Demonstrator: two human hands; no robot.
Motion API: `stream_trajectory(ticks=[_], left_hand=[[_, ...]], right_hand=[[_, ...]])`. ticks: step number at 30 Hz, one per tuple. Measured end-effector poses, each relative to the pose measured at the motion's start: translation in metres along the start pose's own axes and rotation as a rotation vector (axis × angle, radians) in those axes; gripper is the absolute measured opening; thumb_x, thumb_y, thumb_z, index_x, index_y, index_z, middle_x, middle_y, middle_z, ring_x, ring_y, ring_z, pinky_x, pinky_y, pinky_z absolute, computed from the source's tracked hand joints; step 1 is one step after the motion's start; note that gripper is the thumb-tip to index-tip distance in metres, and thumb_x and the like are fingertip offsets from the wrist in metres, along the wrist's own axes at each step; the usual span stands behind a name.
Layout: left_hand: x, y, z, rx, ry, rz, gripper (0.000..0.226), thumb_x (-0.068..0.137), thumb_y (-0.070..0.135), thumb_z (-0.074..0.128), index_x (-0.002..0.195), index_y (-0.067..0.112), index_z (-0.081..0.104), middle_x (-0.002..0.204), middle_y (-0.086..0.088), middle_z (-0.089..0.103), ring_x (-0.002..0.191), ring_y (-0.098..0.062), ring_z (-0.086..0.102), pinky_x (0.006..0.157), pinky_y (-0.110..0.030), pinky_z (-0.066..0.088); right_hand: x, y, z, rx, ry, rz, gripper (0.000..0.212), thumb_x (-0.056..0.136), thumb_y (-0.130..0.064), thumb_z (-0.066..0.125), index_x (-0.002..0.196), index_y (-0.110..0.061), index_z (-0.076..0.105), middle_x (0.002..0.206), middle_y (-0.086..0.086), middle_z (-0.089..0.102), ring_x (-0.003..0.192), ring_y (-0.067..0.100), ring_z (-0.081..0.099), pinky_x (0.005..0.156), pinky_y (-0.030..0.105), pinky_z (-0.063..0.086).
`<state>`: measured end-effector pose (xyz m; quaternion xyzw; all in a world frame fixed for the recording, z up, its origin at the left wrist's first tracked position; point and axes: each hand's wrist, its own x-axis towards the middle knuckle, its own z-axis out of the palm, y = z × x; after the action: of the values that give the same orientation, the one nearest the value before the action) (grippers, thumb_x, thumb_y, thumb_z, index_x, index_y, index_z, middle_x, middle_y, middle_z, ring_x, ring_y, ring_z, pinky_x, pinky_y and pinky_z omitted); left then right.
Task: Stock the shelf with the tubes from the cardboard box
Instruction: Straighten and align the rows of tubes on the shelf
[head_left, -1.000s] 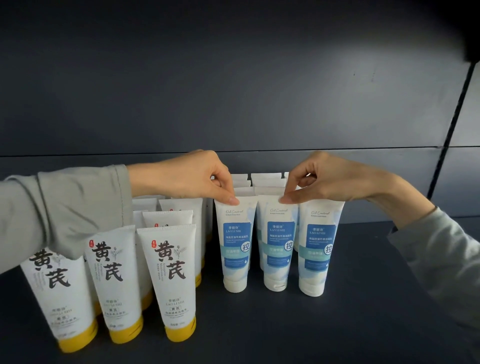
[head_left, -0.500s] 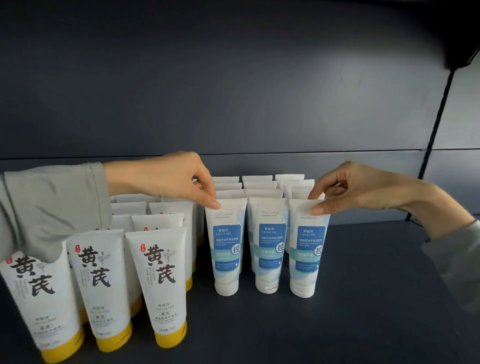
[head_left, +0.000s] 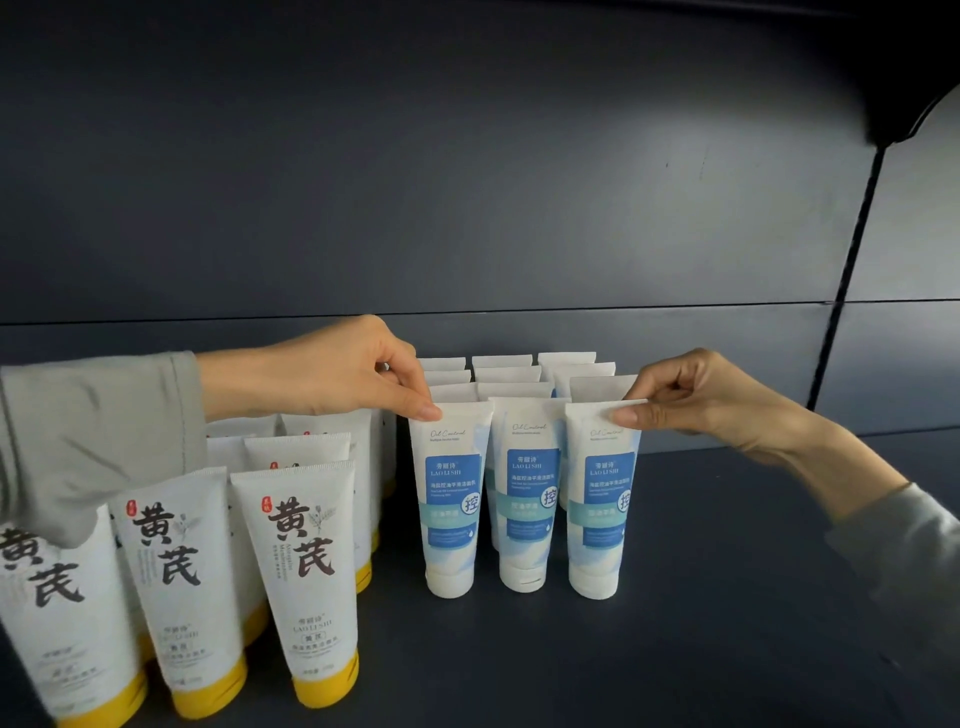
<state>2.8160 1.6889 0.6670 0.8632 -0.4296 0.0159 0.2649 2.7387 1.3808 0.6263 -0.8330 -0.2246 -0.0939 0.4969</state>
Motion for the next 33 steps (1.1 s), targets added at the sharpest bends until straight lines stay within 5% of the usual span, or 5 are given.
stream_trajectory(ticks=[3,9,14,27,33], left_hand=[[0.001,0.001,0.003,-0.026,0.005,0.001,0.03,0.058,0.052,0.07,0.067,0.023,0.075,0.046,0.011,0.038,0.053,-0.012,0.035,0.06,-0.031,0.033],[0.004,0.004,0.004,-0.021,-0.013,0.003,0.017,0.067,0.037,0.073,0.068,0.021,0.075,0.046,0.016,0.049,0.05,-0.004,0.041,0.069,-0.045,0.045],[0.004,0.002,0.003,-0.028,-0.025,0.003,0.026,0.06,0.047,0.07,0.067,0.022,0.075,0.049,0.014,0.049,0.052,-0.006,0.042,0.065,-0.035,0.04],[-0.004,-0.006,-0.004,-0.004,-0.032,0.0,0.027,0.06,0.052,0.069,0.067,0.027,0.074,0.045,0.012,0.037,0.049,-0.007,0.033,0.049,-0.013,0.028],[-0.002,-0.004,-0.006,0.045,-0.046,-0.003,0.033,0.057,0.059,0.067,0.069,0.029,0.074,0.047,0.01,0.036,0.051,-0.009,0.033,0.052,-0.017,0.03]], right_hand=[[0.003,0.007,-0.001,-0.039,0.066,0.048,0.04,0.055,-0.051,0.084,0.063,-0.014,0.072,0.058,0.009,0.048,0.046,0.008,0.025,0.042,0.014,0.023],[0.002,0.008,-0.002,0.007,0.128,0.14,0.027,0.053,-0.04,0.079,0.058,-0.015,0.07,0.061,0.011,0.049,0.045,0.007,0.021,0.038,0.014,0.023],[0.0,0.01,-0.008,0.023,0.148,0.187,0.027,0.053,-0.036,0.078,0.058,-0.011,0.067,0.046,-0.004,0.047,0.04,0.005,0.022,0.036,0.013,0.023],[-0.001,0.004,-0.01,0.009,0.12,0.228,0.022,0.055,-0.033,0.078,0.059,-0.013,0.07,0.067,0.014,0.032,0.043,0.008,0.018,0.036,0.014,0.021],[0.0,-0.002,-0.014,-0.126,0.062,0.204,0.028,0.057,-0.044,0.076,0.069,-0.019,0.074,0.067,0.012,0.051,0.054,0.012,0.026,0.043,0.019,0.02]])
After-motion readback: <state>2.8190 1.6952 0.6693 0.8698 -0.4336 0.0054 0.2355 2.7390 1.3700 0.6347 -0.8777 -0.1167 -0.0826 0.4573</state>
